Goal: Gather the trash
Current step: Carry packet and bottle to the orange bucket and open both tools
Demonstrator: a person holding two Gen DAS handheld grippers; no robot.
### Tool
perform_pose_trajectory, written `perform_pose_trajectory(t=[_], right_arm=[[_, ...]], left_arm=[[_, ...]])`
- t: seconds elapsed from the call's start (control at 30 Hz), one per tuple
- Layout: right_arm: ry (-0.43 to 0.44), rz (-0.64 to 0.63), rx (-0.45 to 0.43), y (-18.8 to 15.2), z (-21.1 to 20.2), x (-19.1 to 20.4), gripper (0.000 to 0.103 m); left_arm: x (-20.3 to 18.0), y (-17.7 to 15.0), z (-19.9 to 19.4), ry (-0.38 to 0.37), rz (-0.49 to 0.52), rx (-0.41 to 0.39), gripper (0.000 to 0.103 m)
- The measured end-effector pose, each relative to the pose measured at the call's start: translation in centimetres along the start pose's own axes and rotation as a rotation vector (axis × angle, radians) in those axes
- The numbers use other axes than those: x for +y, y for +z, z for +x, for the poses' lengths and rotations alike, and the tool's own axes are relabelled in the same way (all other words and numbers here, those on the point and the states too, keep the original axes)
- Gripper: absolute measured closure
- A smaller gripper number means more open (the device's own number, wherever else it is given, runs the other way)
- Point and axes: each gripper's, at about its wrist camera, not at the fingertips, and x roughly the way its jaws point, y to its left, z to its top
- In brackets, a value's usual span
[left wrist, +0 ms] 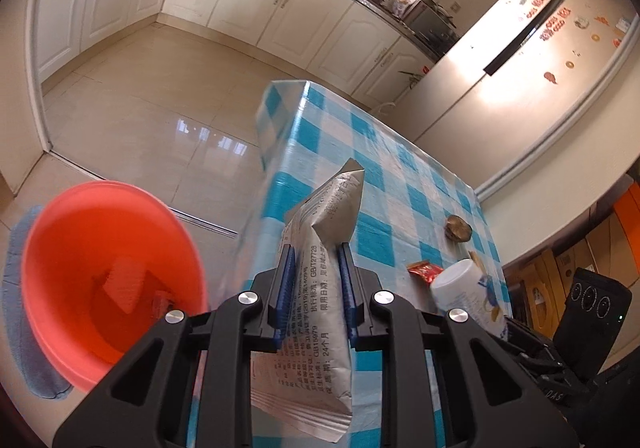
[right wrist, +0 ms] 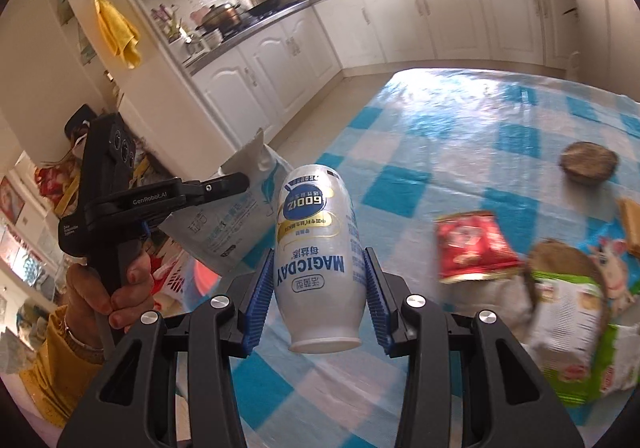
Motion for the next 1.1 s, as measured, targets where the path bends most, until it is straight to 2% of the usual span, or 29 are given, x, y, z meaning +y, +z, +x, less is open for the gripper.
perform_pose_trajectory(t=[0.33,0.53,0.77,1.1], right_arm=[[0.116,-0.081,0.089,2.9,7.3,6.0,0.058],[0.148,-0.121,0.154,4.0,11.9,9.3,0.058],[0.136,-0.177,0.212,4.3,16.3,11.7,0.058],[0.079,-0.223,0.225,4.1,18.6,12.9,0.056]], left_arm=[[6.2,0.0,-3.8,0.088,-0.092,-0.065,0.08],[10.0,-0.4,-4.8,0.132,-0.154,-0.078,0.08],[13.1,-1.0,-4.1,0.173,-0.213,-0.068,0.08],[15.6,-1.6,-2.4,0.222,-0.259,-0.041,0.079]])
